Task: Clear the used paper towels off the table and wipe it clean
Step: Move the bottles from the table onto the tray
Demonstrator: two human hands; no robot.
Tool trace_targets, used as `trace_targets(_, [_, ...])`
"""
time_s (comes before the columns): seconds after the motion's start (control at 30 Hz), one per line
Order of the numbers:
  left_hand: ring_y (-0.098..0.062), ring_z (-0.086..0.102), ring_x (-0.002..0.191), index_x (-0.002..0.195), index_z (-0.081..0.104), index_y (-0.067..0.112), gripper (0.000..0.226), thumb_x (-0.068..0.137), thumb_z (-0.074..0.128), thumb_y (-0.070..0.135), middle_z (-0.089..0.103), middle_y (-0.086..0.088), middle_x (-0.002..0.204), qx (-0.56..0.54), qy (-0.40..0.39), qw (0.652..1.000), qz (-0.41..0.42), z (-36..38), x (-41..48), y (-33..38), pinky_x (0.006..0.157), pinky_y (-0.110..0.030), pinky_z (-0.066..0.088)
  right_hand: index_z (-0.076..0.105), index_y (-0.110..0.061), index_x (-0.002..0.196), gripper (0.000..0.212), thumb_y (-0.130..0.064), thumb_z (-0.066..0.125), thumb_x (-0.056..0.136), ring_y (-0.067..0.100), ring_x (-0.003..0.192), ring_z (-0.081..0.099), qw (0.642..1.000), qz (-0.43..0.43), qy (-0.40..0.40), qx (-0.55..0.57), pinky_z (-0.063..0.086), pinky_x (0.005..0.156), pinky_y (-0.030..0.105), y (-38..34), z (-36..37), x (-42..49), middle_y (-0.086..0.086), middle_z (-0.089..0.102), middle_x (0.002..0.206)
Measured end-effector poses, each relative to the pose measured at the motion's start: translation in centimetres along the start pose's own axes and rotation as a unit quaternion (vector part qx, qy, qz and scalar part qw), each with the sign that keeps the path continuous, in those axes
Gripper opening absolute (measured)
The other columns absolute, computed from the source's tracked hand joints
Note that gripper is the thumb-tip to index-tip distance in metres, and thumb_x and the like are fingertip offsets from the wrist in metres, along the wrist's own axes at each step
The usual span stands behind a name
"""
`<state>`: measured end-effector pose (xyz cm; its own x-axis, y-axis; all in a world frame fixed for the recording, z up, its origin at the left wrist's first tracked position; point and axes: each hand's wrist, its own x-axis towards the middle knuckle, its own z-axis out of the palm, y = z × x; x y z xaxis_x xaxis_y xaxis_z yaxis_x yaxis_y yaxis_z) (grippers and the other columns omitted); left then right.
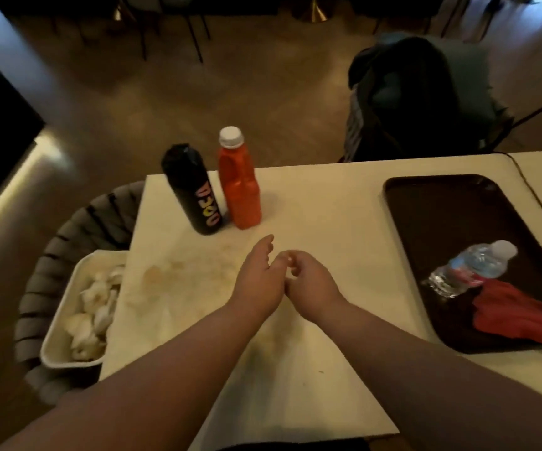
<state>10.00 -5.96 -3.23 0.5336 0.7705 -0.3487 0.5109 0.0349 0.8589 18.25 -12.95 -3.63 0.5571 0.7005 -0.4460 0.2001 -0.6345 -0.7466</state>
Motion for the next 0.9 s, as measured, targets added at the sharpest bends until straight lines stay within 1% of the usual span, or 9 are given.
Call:
trace_targets(0.1, [-0.017, 0.052, 0.131, 0.15, 0.047, 0.023, 0.047, 0.104, 0.049, 0.034, 0.057, 0.002, 0.142, -0.023, 0.044, 0.999, 0.008, -4.2, 1.3, -0.6, 0.108, -0.034, 0.042, 0.054, -0.024, 0.132, 0.045, -0.018, 0.071, 0.091, 0.01, 0.105, 0.062, 0.997, -0.064, 0.025, 0.024, 0.044, 0.088, 0.017, -5.4, 1.6, 2.1, -0.006, 0.064, 0.115])
trace_targets(0.17, [-0.011, 0.057, 0.121, 0.146, 0.052, 0.023, 0.042, 0.105, 0.047, 0.034, 0.061, 0.007, 0.131, -0.059, 0.064, 0.996, 0.011, -6.4, 2.0, -0.2, 0.095, -0.026, 0.045, 0.052, -0.027, 0.122, 0.041, -0.024, 0.075, 0.088, -0.001, 0.091, 0.053, 0.992, -0.086, 0.077, 0.046, 0.038, 0.077, 0.008, -8.9, 1.4, 3.5, -0.014, 0.054, 0.099])
trace_targets(0.23, [-0.006, 0.058, 0.115, 0.146, 0.052, 0.023, 0.041, 0.107, 0.047, 0.032, 0.062, 0.011, 0.126, -0.082, 0.078, 0.994, 0.007, -8.1, 2.6, 0.3, 0.089, -0.022, 0.044, 0.047, -0.02, 0.139, 0.063, -0.038, 0.076, 0.086, 0.01, 0.113, 0.053, 0.986, -0.088, 0.125, 0.068, 0.035, 0.089, 0.017, -11.5, 1.3, 5.6, -0.003, 0.054, 0.125])
trace_targets(0.3, [-0.01, 0.057, 0.121, 0.149, 0.049, 0.023, 0.043, 0.107, 0.047, 0.033, 0.062, 0.009, 0.132, -0.099, 0.075, 0.992, 0.008, -9.1, 3.0, 0.6, 0.099, -0.028, 0.045, 0.048, -0.022, 0.142, 0.065, -0.044, 0.074, 0.087, 0.015, 0.12, 0.053, 0.984, -0.086, 0.143, 0.063, 0.039, 0.093, 0.026, -13.2, 1.4, 7.3, 0.001, 0.053, 0.138])
trace_targets(0.43, [-0.014, 0.053, 0.13, 0.153, 0.042, 0.023, 0.047, 0.108, 0.046, 0.032, 0.057, 0.005, 0.141, -0.114, 0.073, 0.991, 0.007, -9.8, 3.1, 1.0, 0.108, -0.031, 0.041, 0.065, -0.027, 0.115, 0.031, -0.047, 0.066, 0.092, 0.018, 0.107, 0.062, 0.988, -0.072, 0.123, 0.064, 0.05, 0.097, 0.039, -15.1, 1.6, 9.1, -0.005, 0.067, 0.115])
trace_targets(0.53, [-0.013, 0.052, 0.131, 0.155, 0.039, 0.022, 0.05, 0.107, 0.047, 0.034, 0.056, 0.004, 0.143, -0.109, 0.067, 0.992, 0.007, -9.9, 3.3, 1.4, 0.109, -0.03, 0.04, 0.067, -0.026, 0.104, 0.022, -0.045, 0.057, 0.098, 0.02, 0.101, 0.063, 0.987, -0.062, 0.126, 0.073, 0.05, 0.091, 0.038, -15.3, 1.7, 9.6, -0.005, 0.068, 0.104])
trace_targets(0.67, [0.002, 0.053, 0.11, 0.155, 0.037, 0.026, 0.049, 0.108, 0.047, 0.032, 0.054, 0.025, 0.114, -0.114, 0.046, 0.992, 0.013, -9.2, 3.7, 2.9, 0.096, -0.025, 0.038, 0.068, -0.021, 0.101, 0.021, -0.038, 0.055, 0.101, 0.018, 0.093, 0.062, 0.982, -0.055, 0.161, 0.076, 0.05, 0.086, 0.036, -14.3, 0.5, 9.3, -0.004, 0.068, 0.097])
trace_targets(0.77, [-0.012, 0.043, 0.136, 0.16, 0.026, 0.032, 0.057, 0.107, 0.047, 0.036, 0.045, 0.01, 0.151, -0.074, 0.045, 0.996, 0.027, -7.6, 4.5, 5.0, 0.105, -0.033, 0.036, 0.068, -0.023, 0.101, 0.019, -0.037, 0.054, 0.101, 0.016, 0.092, 0.063, 0.975, -0.05, 0.191, 0.098, 0.046, 0.079, 0.032, -12.4, -1.6, 8.2, -0.007, 0.068, 0.095])
trace_targets(0.9, [-0.013, 0.044, 0.139, 0.16, 0.023, 0.035, 0.059, 0.107, 0.048, 0.027, 0.043, 0.007, 0.155, -0.037, 0.027, 0.995, 0.087, -2.9, 6.1, 8.1, 0.116, -0.045, 0.038, 0.068, -0.026, 0.102, 0.017, -0.036, 0.054, 0.103, 0.01, 0.091, 0.062, 0.973, -0.055, 0.203, 0.101, 0.05, 0.089, 0.035, -10.0, -6.2, 5.9, -0.009, 0.068, 0.093])
